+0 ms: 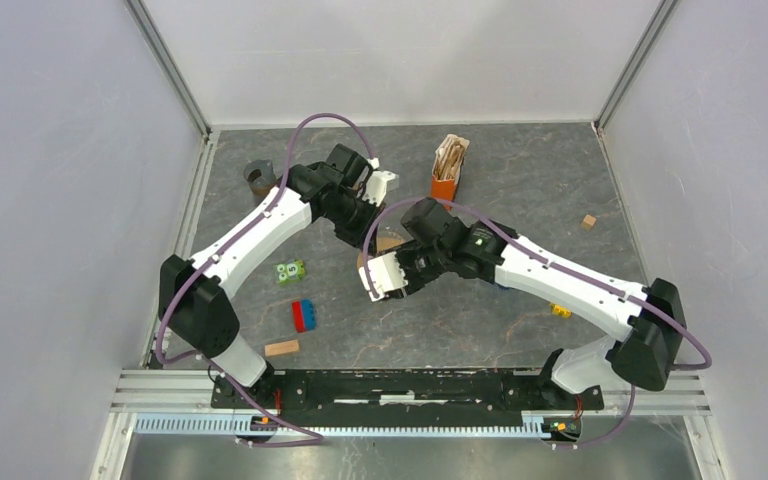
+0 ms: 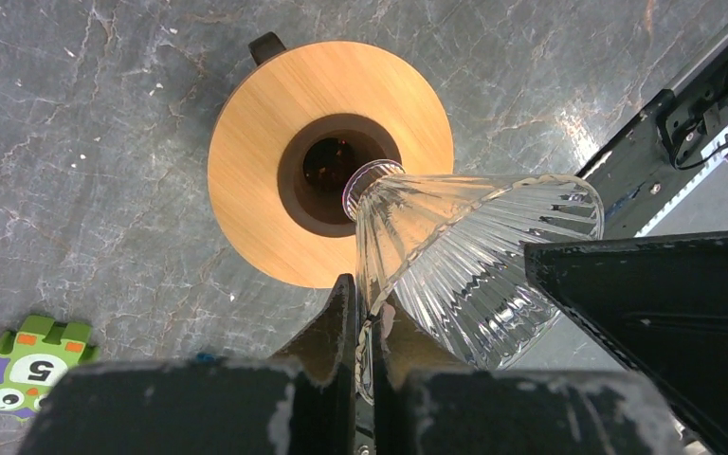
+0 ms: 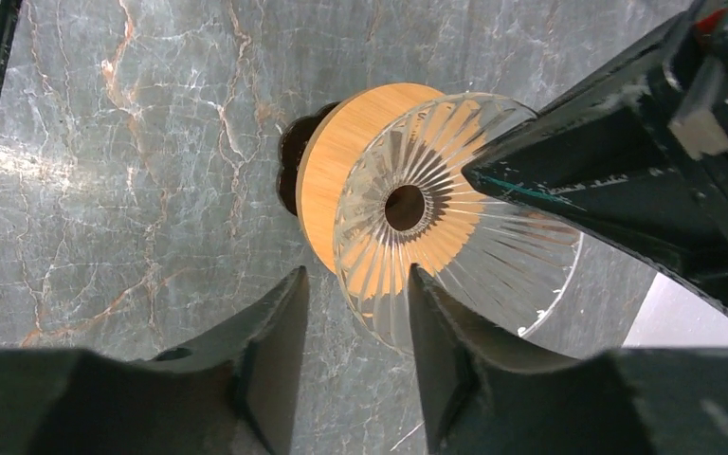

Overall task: Place the coffee filter in the dripper
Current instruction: Place the coffee dripper in the dripper holder.

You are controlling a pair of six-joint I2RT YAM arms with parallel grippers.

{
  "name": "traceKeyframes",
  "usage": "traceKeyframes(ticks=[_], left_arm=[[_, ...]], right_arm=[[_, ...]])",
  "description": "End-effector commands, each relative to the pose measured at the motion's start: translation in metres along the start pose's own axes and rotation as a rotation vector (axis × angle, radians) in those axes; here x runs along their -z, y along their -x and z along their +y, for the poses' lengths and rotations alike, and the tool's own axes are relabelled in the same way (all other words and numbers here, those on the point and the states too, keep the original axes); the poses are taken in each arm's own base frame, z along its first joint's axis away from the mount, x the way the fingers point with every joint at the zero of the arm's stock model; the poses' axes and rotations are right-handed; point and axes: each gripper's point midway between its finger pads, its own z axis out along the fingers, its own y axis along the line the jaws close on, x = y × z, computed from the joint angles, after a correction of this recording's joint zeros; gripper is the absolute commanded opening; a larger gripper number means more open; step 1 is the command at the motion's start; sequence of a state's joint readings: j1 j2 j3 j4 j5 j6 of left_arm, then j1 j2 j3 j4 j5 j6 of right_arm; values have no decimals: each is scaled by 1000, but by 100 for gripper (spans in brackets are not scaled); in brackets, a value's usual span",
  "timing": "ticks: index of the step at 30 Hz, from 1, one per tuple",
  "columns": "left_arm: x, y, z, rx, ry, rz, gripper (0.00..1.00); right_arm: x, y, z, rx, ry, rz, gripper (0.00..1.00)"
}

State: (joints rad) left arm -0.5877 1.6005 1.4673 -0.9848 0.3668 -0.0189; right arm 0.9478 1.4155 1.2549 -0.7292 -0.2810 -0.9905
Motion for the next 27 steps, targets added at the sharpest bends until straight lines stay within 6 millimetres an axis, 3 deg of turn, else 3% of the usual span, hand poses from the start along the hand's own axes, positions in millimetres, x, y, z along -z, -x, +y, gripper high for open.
traceKeyframes(ticks=[1, 13, 27], left_arm=[[10, 13, -5, 10, -8, -37, 2], [10, 12, -1, 17, -1, -35, 6], [5, 29, 7, 19, 15, -43, 2]], right_arm=[[-4, 2, -12, 73, -27, 52, 44], [-20, 1, -3, 104, 1, 71, 8], [-25, -4, -12, 123, -39, 95, 0]])
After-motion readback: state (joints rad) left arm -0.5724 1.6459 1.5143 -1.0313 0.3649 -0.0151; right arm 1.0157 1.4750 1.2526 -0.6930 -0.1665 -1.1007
